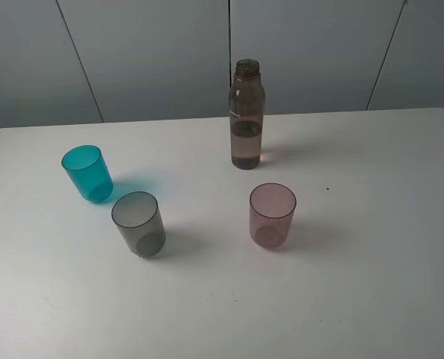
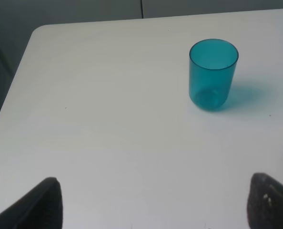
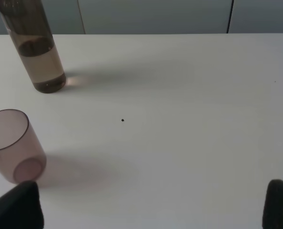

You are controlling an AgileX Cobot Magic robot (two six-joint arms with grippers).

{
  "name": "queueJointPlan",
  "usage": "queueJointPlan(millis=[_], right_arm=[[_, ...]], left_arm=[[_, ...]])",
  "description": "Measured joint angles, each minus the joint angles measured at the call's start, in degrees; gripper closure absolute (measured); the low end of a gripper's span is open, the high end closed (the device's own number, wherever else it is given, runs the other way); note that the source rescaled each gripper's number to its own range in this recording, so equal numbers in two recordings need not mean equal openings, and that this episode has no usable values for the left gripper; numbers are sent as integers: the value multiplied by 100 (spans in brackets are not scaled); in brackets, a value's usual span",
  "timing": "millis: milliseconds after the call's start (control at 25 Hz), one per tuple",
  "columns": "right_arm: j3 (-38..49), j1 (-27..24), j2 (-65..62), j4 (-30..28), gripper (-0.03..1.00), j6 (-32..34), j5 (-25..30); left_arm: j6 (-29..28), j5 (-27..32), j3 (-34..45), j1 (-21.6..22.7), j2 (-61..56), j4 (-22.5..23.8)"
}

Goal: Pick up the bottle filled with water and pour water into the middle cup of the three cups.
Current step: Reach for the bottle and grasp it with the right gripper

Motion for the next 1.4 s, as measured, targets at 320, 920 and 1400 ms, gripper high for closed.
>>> queueJointPlan(millis=[320,920,1400], right_arm=[[0,0,0,0,-3,0,0],[0,0,0,0,-3,0,0],[0,0,0,-58,-3,0,0]], left_arm=[[0,0,0,0,0,0],[0,0,0,0,0,0],[0,0,0,0,0,0]])
